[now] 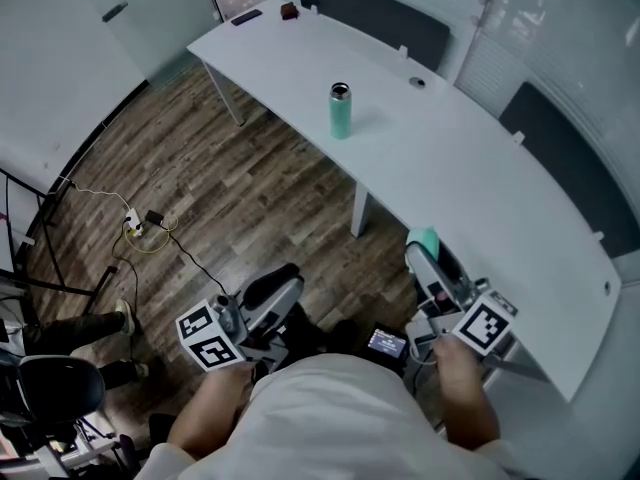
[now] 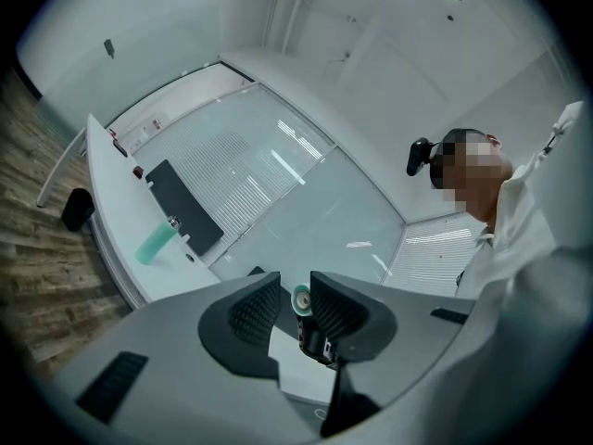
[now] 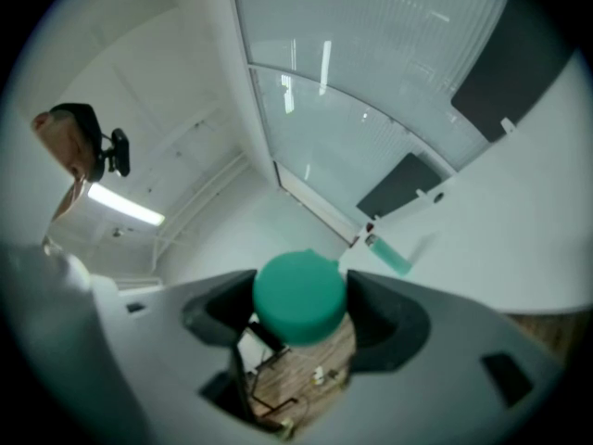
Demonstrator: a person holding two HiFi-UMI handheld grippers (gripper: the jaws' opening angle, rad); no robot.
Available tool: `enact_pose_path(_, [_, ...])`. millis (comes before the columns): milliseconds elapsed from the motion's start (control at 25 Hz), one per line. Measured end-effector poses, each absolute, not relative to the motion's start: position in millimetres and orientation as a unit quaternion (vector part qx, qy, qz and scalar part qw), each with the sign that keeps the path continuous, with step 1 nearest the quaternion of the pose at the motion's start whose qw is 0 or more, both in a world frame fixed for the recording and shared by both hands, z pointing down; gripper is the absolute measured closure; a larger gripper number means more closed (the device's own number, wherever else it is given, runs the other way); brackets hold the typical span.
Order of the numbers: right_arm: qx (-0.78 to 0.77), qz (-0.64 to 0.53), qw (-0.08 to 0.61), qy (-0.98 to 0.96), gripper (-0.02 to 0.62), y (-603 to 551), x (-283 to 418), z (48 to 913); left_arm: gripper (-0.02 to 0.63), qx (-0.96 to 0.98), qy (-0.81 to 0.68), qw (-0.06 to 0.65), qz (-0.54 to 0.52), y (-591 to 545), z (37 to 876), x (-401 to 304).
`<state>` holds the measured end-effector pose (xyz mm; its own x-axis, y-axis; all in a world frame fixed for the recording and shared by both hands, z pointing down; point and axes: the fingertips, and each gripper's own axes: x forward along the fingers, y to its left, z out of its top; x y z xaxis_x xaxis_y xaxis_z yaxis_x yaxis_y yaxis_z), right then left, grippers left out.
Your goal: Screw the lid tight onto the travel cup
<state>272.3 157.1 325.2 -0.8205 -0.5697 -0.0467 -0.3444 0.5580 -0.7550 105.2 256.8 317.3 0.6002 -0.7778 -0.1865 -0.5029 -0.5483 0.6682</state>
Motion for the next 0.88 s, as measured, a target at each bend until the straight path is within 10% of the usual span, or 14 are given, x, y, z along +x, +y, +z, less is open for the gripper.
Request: enact_pose_path(880, [-0.33, -0.386, 0.111, 0.854, 0.279, 78, 172, 347, 0.488, 0.859, -0.342, 0.319, -0.21, 156, 346, 4])
